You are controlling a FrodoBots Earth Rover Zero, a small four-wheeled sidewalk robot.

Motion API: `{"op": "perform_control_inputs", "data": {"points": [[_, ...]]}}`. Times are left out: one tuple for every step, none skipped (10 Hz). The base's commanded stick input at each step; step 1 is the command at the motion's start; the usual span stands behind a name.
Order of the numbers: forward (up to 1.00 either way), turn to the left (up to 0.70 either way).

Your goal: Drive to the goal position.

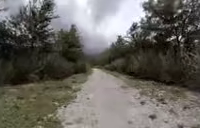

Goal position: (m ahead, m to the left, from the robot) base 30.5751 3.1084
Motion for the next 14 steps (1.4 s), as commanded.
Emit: {"op": "perform_control_inputs", "data": {"points": [[0.85,0.00],[0.85,0.00],[0.85,0.00],[0.85,0.00],[0.85,0.00],[0.85,0.00],[0.85,0.00],[0.85,0.00],[0.85,0.00],[0.85,0.00],[0.85,0.00],[0.85,0.00],[0.85,0.00],[0.85,0.00]]}}
